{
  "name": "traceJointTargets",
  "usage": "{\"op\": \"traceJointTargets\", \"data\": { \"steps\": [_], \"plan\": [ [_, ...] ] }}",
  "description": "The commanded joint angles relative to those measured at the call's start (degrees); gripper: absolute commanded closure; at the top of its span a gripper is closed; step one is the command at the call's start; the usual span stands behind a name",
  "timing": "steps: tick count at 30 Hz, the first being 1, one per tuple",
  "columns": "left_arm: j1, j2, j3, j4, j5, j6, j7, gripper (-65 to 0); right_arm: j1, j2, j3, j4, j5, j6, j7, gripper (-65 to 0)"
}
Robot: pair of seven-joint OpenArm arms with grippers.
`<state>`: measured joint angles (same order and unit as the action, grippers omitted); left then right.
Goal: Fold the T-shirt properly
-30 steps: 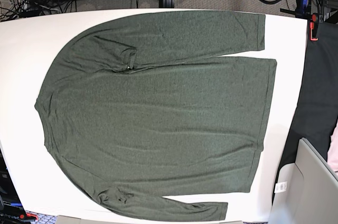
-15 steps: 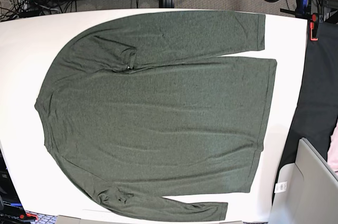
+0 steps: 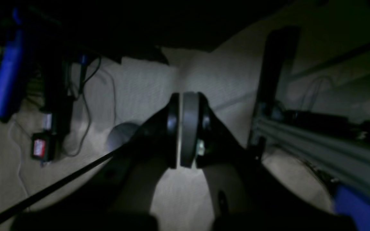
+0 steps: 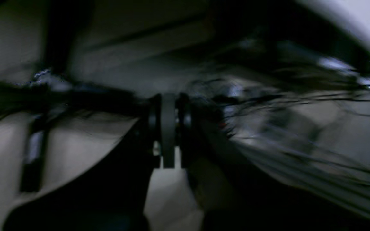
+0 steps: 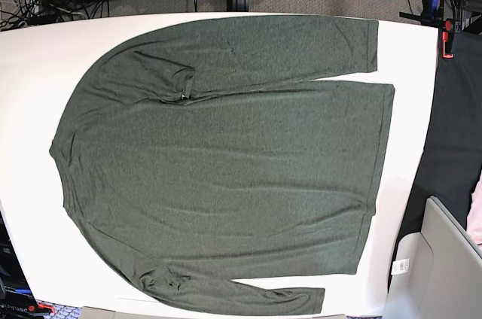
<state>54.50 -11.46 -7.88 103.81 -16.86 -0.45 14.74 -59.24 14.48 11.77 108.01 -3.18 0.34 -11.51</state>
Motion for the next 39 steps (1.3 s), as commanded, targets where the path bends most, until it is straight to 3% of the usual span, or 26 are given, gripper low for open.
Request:
{"op": "traceJointTargets", "data": {
  "steps": [1, 6, 15, 21, 28, 32, 35, 39],
  "plan": [
    [1.28, -0.54, -0.34, 3.4, -0.24, 0.32, -1.6, 0.0, -1.2, 0.33, 0.67, 3.07, 0.06, -0.03, 0.12, -0.1],
    [2.42, -0.54, -0.08, 9.55, -0.24, 0.32, -1.6, 0.0, -1.28, 0.33, 1.9, 8.87, 0.06, 0.23, -1.46, -0.1],
    [-1.88, -0.54, 0.01, 9.82, -0.24, 0.32, 0.33, -0.1, -0.76, 0.33, 1.9, 9.31, 0.06, 0.23, -1.37, -0.1],
    [-8.48, -0.01, -0.08, 11.4, -0.32, 0.32, 11.24, -7.9, 1.7, -1.34, 2.16, 9.58, 0.06, 0.23, -1.37, -0.2],
    [-11.82, 0.52, -0.08, 11.75, -0.68, 0.32, 13.17, -16.8, 3.55, -2.92, 2.34, 9.66, 0.06, 0.23, -1.37, -0.6],
    [-12.43, 0.43, -0.16, 11.75, -3.05, 0.32, 16.6, -26.0, 4.52, -3.01, 2.34, 9.66, 0.06, -0.03, -1.37, -9.8],
    [-13.58, 0.43, -0.25, 11.58, -5.07, 0.32, 17.83, -28.8, 5.22, -3.18, 2.6, 9.66, 0.06, -0.03, -1.37, -17.3],
    [-13.58, 0.34, -0.08, 10.61, -5.51, 0.32, 18.18, -28.8, 6.63, -3.36, 2.6, 9.66, 0.06, -0.03, -1.37, -18.2]
  ]
}}
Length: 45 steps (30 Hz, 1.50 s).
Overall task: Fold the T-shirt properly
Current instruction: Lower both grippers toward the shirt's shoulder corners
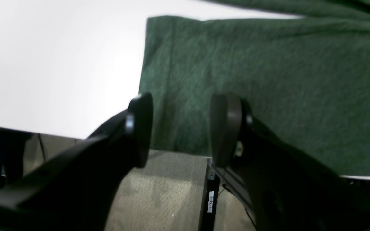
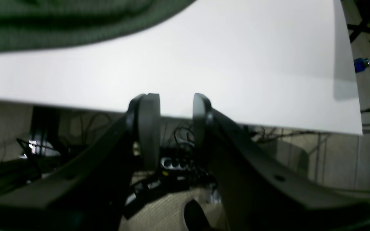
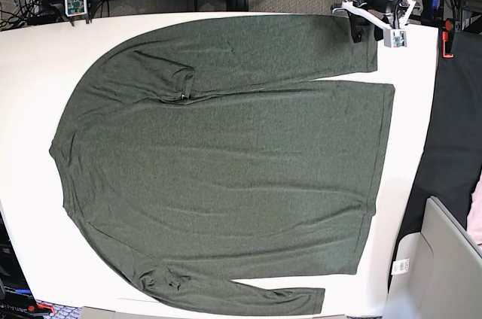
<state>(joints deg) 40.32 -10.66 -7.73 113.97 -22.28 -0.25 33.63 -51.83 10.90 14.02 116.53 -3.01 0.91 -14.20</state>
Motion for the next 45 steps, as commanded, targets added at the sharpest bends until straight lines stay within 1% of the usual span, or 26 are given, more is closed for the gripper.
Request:
{"op": "traceJointTargets", "data": {
  "steps": [1, 14, 19, 24, 29, 34, 45],
  "plan": [
    [0.52, -0.47, -0.23, 0.27, -0.09, 0.12, -0.79, -28.8, -0.25, 0.23, 0.35, 1.14, -0.12, -0.6, 1.32, -18.2],
    [-3.17, -0.47, -0.84, -2.1, 0.17, 0.47, -0.79, -28.9, 2.91, 0.23, 0.35, 1.23, -0.12, -0.51, 1.23, -18.2],
    [-3.08, -0.29, -5.42, -2.98, 0.17, 0.56, -0.79, -28.9, 3.26, 0.23, 0.26, 1.23, -0.12, -0.51, 1.23, -18.2],
    [-3.7, -0.38, -7.0, -7.2, 0.17, 0.56, -0.79, -28.9, 3.7, -0.39, 0.26, 1.23, -0.12, -0.34, 1.23, -18.2],
    [-3.79, -0.2, -6.38, -9.14, -0.09, 0.38, -0.79, -28.9, 3.79, -0.57, 0.26, 1.23, -0.12, -0.34, 1.23, -18.2],
    [-3.79, -0.11, -2.87, -9.05, -0.18, 0.21, -0.79, -28.9, 3.79, -0.92, 0.26, 1.23, -0.12, -0.34, 1.23, -18.2],
    [-3.61, -0.03, -2.95, -4.57, -0.27, 0.21, -0.7, -28.9, 3.53, -1.01, 0.09, 1.23, -0.12, -0.34, 1.23, -18.2]
  ]
}}
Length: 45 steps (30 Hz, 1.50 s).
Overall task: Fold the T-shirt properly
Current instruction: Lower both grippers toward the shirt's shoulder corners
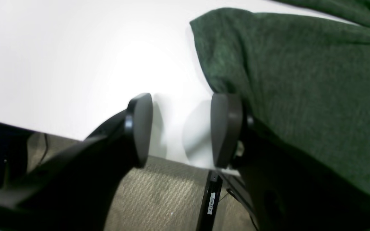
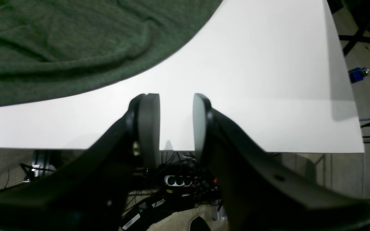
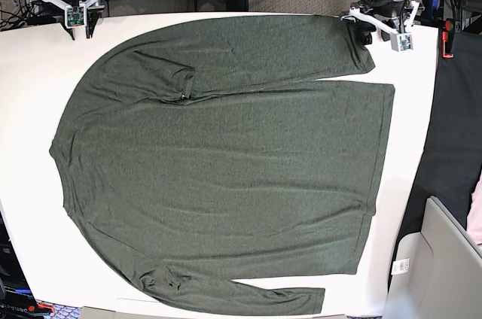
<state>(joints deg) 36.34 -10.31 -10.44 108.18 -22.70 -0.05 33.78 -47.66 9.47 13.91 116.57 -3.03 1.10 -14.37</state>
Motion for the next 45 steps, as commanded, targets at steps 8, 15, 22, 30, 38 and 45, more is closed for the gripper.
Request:
{"op": "traceJointTargets", "data": {
  "steps": [8, 15, 22, 30, 38, 45],
  "plan": [
    [1.6, -0.38, -3.94, 3.51, -9.52, 0.01, -0.77, -28.9, -0.74, 0.42, 0.2, 1.18, -0.09, -0.44, 1.32, -18.2],
    [1.42, -0.38, -3.76, 2.46, -11.54, -0.08, 3.45, -29.0, -0.56, 0.42, 0.2, 1.18, -0.09, -0.44, 1.23, -18.2],
    [1.25, -0.46, -2.44, -0.97, -11.63, -0.08, 3.19, -29.0, -0.56, 0.42, 0.11, 1.18, -0.09, -0.44, 1.32, -18.2],
    [0.28, -0.46, 0.02, -4.49, -11.63, -0.08, 3.36, -29.0, -0.56, 0.42, 0.11, 1.18, -0.09, -0.44, 1.32, -18.2],
    [0.45, -0.73, 3.98, -4.05, -11.63, -0.17, 3.54, -28.7, -0.47, 0.42, 0.11, 1.18, -0.09, -0.44, 1.32, -18.2],
    [0.54, -0.82, 4.06, -2.47, -11.72, -0.25, 3.54, -25.3, -0.03, 0.42, 0.11, 1.18, -0.09, -0.44, 1.05, -18.2]
  ]
}}
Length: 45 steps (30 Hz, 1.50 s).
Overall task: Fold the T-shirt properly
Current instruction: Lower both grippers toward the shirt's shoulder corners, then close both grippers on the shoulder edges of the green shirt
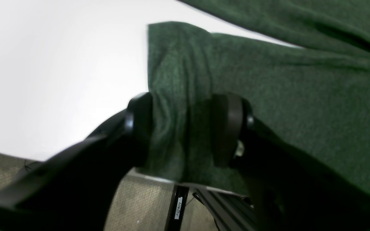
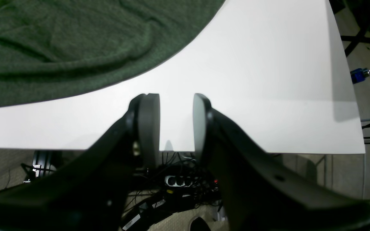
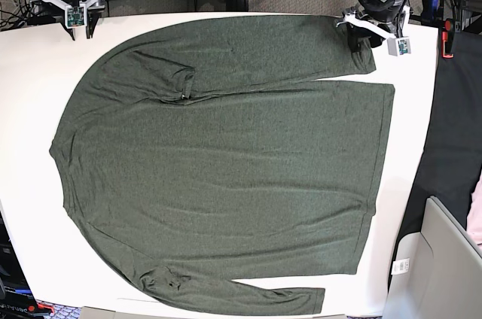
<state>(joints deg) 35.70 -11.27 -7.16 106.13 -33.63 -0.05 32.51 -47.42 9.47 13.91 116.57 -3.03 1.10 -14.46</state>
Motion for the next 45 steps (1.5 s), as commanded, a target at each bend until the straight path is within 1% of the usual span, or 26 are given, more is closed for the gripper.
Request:
{"op": "traceJointTargets", "data": {
  "steps": [1, 5, 7, 8, 12, 16, 17, 21, 23, 26, 27, 28, 30, 32, 34, 39, 42, 45],
  "plan": [
    [1.18, 0.15, 0.78, -0.59, -0.79, -0.25, 4.81, -22.2, -0.27, 0.42, 0.11, 1.18, -0.09, -0.44, 1.05, -18.2],
    [1.18, 0.15, 0.78, -1.64, -0.79, -0.25, 4.89, -7.4, -0.01, 0.42, 0.11, 1.18, -0.09, -0.44, 1.14, -18.3],
    [0.91, 0.15, 0.78, -2.08, -0.79, -0.25, 4.89, -1.1, 0.61, 0.42, 0.11, 1.18, -0.09, -0.44, 1.05, -18.4],
    [0.91, 0.15, 0.7, -2.17, -0.79, -0.25, 4.89, 0.0, 0.61, 0.42, 0.11, 1.18, -0.09, -0.44, 1.05, -18.5],
    [0.82, 0.15, 0.26, -1.82, -0.79, -0.25, 4.81, -0.2, 1.84, 0.42, 0.02, 1.18, 0.96, -0.44, 0.96, -18.6],
    [0.82, 0.15, 0.17, 1.08, -0.7, -0.25, 4.81, -0.2, 2.8, 0.42, 0.11, 1.18, 6.76, -0.44, 0.79, -18.6],
    [0.91, 0.15, 0.17, 1.87, -0.7, -0.25, 4.81, -0.2, 3.07, 0.42, 0.11, 1.18, 8.35, -0.44, 0.0, -18.6],
    [0.91, 0.15, 0.17, 2.93, -0.7, -0.25, 4.81, -0.1, 5.26, 0.68, 0.46, 1.18, 18.46, -0.44, -7.21, -18.7],
    [0.91, 0.15, 0.17, 2.84, -0.7, -0.25, 4.81, -0.1, 5.62, 1.03, 0.55, 1.1, 24.35, -0.44, -9.5, -18.7],
    [1.0, 0.15, 0.17, 2.84, -0.7, -0.25, 4.81, -0.1, 6.58, 1.03, 0.55, 1.01, 31.38, -0.44, -10.29, -18.7],
    [1.0, 0.15, 0.17, 2.75, -0.7, -0.25, 4.81, -0.1, 6.94, 1.03, 0.55, 1.01, 32.87, -0.44, -10.29, -18.8],
    [1.0, 0.15, 0.17, 2.75, -0.7, -0.25, 4.81, -0.1, 7.29, 1.03, 0.55, 0.92, 33.93, -0.44, -10.29, -19.1],
    [1.0, 0.15, 0.17, 2.75, -0.7, -0.25, 4.81, -0.1, 8.25, 0.85, 0.55, 0.83, 35.6, -0.62, -11.43, -22.6],
    [1.0, 0.15, 0.17, 2.75, -0.7, -0.25, 4.81, -0.1, 8.96, 0.68, 0.55, 0.74, 36.21, -0.8, -12.66, -26.5],
    [1.0, 0.15, 0.17, 2.66, -0.7, -0.25, 4.81, -0.1, 9.4, 0.5, 0.55, 0.74, 36.21, -0.8, -13.01, -28.5],
    [1.0, 0.15, 0.17, 2.66, -0.7, -0.25, 4.81, -0.1, 9.66, -0.11, 2.22, 0.13, 36.48, -0.88, -12.84, -28.5],
    [1.0, 0.15, 0.34, 2.66, -0.7, -0.25, 4.81, -0.1, 10.36, -1.08, 5.03, -1.89, 39.73, -0.88, -13.01, -28.5],
    [1.0, 0.15, 0.43, 2.58, -0.7, -0.25, 4.81, -0.1, 11.68, -1.08, 6.62, -5.15, 43.51, -0.88, -13.01, -28.5]
  ]
}}
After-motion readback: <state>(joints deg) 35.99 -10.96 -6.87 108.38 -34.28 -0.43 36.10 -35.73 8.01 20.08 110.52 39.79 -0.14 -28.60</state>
